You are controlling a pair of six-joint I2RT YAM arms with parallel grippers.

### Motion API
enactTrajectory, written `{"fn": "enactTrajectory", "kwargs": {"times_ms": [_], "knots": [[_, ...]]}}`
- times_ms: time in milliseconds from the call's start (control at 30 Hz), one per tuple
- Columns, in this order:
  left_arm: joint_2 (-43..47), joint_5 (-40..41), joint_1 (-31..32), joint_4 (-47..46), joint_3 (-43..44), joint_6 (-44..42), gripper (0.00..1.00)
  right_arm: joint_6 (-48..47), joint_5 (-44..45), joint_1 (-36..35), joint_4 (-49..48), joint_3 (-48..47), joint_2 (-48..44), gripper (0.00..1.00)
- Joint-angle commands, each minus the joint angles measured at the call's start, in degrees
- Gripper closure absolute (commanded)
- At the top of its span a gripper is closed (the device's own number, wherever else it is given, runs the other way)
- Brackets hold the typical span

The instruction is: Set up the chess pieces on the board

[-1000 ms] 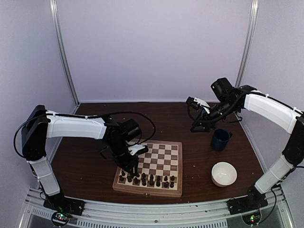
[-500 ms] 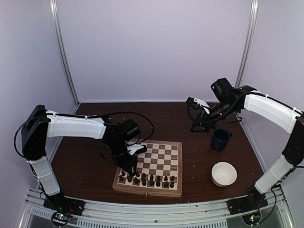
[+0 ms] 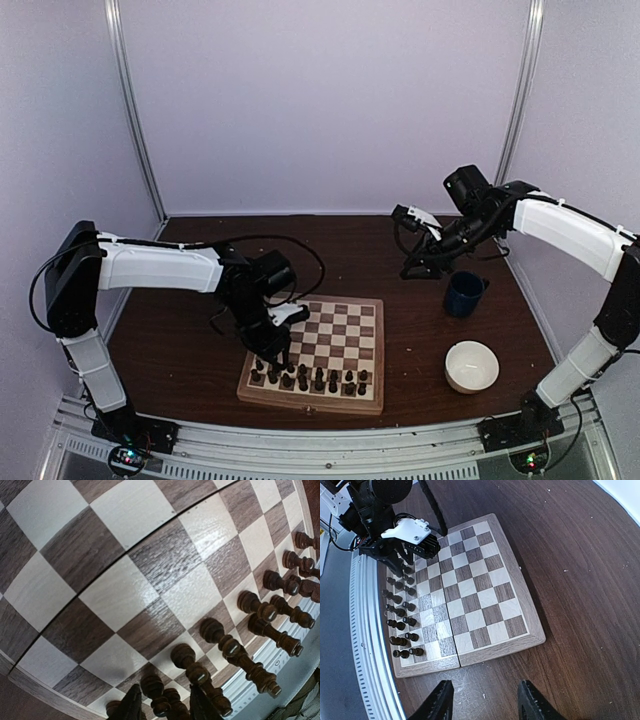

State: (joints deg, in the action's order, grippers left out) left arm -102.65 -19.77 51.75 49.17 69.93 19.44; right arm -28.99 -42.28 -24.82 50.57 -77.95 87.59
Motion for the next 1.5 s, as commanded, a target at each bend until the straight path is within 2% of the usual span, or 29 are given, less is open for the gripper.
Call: {"fn": "enactTrajectory", "kwargs": {"times_ms": [0, 167, 333, 733, 967, 1033, 1167, 1267, 1467], "knots": [[1.0, -0.4, -0.3, -2.2, 0.2, 0.1, 0.65, 0.4, -0.7, 0.2, -1.1, 0.9, 0.1, 0.52], [1.9, -0.1, -0.4, -2.1, 0.1, 0.2, 0.58, 0.5, -0.9, 0.2, -1.1, 0.9, 0.4, 0.52], [2.2, 0.9, -0.4, -1.9, -0.2, -0.2, 0.57, 0.5, -1.0, 0.2, -1.1, 0.7, 0.5, 0.52], [3.3, -0.7, -1.1, 0.4, 0.6, -2.9, 0.69, 0.6, -1.0, 0.2, -1.2, 0.9, 0.5, 0.52], [3.0, 1.0, -1.3, -4.5, 2.4, -1.9, 0.72, 0.7, -1.1, 0.2, -1.4, 0.8, 1.1, 0.52], [2.0, 0.7, -1.2, -5.9, 3.2, -1.7, 0.76, 0.7, -1.1, 0.2, -1.3, 0.8, 1.1, 0.52], [-0.8, 0.2, -1.2, -7.1, 5.0, -1.5, 0.92, 0.7, -1.0, 0.2, -1.8, 1.2, 0.7, 0.53], [-2.5, -0.3, -1.2, -7.4, 5.9, -2.0, 0.99, 0.7, -0.8, 0.2, -2.0, 1.6, 0.6, 0.53], [-5.6, -3.2, -1.1, -5.9, 6.5, -3.9, 1.0, 0.6, -0.9, 0.2, -2.3, 1.9, 0.6, 0.53]]}}
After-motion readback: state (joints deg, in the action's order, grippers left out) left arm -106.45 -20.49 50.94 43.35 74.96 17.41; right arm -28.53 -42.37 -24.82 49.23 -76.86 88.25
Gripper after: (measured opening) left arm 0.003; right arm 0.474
